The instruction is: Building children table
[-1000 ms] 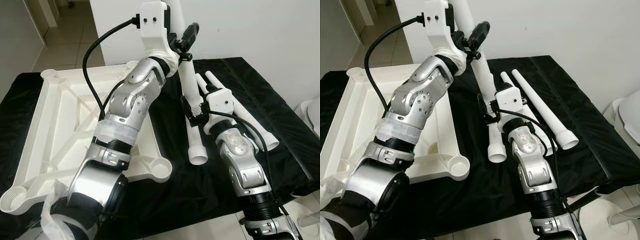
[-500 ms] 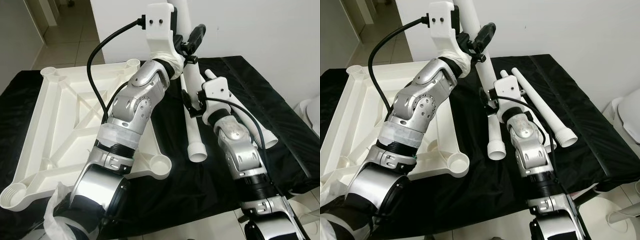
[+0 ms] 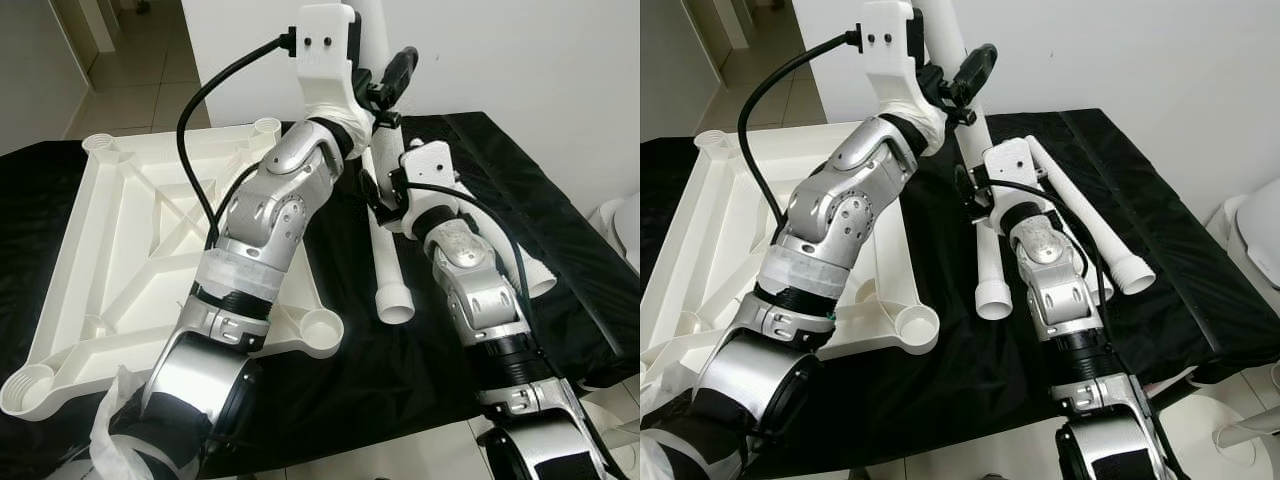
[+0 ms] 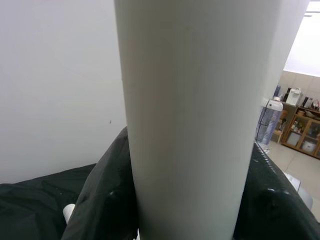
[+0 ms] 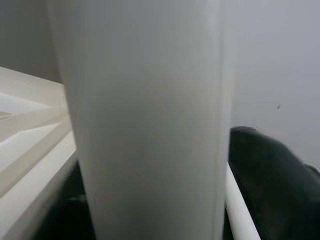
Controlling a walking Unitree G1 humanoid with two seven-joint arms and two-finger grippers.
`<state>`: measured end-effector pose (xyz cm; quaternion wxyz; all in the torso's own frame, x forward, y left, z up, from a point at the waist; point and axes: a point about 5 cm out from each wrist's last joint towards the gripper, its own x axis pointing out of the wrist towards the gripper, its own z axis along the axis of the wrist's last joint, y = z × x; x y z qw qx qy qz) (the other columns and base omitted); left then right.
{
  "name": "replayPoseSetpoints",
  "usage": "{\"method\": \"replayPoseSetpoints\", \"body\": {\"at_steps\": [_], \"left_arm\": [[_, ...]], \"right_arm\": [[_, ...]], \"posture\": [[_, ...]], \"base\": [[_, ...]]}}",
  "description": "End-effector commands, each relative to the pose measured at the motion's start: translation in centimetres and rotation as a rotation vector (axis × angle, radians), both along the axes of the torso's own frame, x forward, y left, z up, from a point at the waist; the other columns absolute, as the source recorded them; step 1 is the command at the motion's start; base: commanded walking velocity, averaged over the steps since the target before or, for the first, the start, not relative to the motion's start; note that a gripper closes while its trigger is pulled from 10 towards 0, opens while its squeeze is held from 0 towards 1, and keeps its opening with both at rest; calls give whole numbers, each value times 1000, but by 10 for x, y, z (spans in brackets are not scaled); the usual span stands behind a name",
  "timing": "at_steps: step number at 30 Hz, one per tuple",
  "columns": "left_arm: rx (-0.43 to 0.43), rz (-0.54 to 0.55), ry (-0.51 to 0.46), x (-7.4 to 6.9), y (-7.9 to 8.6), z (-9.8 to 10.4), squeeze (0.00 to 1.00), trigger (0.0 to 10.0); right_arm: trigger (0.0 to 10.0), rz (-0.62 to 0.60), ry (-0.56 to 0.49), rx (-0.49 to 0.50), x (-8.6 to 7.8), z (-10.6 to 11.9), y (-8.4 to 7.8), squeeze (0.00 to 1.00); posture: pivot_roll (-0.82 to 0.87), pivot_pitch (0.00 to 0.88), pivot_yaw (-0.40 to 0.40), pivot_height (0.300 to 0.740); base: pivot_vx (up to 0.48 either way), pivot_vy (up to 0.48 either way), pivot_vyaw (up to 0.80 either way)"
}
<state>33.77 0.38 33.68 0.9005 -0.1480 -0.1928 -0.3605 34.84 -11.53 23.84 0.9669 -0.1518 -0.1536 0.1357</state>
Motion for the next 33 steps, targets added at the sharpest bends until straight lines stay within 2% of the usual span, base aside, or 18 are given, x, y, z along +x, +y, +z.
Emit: {"method": "replayPoseSetpoints", "body": {"at_steps": [1,8,16,17,18,19,25,29,30,33], "left_arm": [[18,-39,-35,-6,-4,2,0,10000],[27,-45,-41,-7,-7,2,0,10000],[24,-49,-52,-10,-8,5,0,10000],[14,-65,-50,-11,-8,5,0,10000],[14,-65,-50,-11,-8,5,0,10000],[6,-81,-51,-12,-9,5,1000,10000],[-6,-136,-68,-17,-8,5,1000,10000],[1,-124,-69,-17,-7,5,1000,10000],[-3,-126,-63,-17,-6,5,835,10000],[-7,-127,-58,-17,-5,4,835,10000]], "right_arm": [[0,16,0,-16,1,0,4,0],[0,22,7,-24,1,-2,5,0],[0,6,47,11,2,-7,2,0],[10000,-6,56,28,3,-8,2,0],[10000,-6,56,28,3,-8,2,0],[10000,-14,66,52,3,-8,1,0],[10000,-46,105,164,2,-12,1,0],[10000,-57,109,181,2,-13,-1,0],[10000,-69,111,200,1,-14,-3,0],[10000,-77,112,213,1,-14,-4,0]], "posture": [[-73,15,17,740],[-74,14,18,740],[-73,16,17,740],[-73,15,16,740],[-73,15,16,740],[-74,14,15,740],[-76,13,14,740],[-74,12,13,740],[-74,12,13,740],[-74,12,13,740]], "base": [[0,0,0],[0,0,0],[0,0,0],[0,0,0],[0,0,0],[0,0,0],[0,0,0],[0,0,0],[0,0,0],[0,0,0]]}}
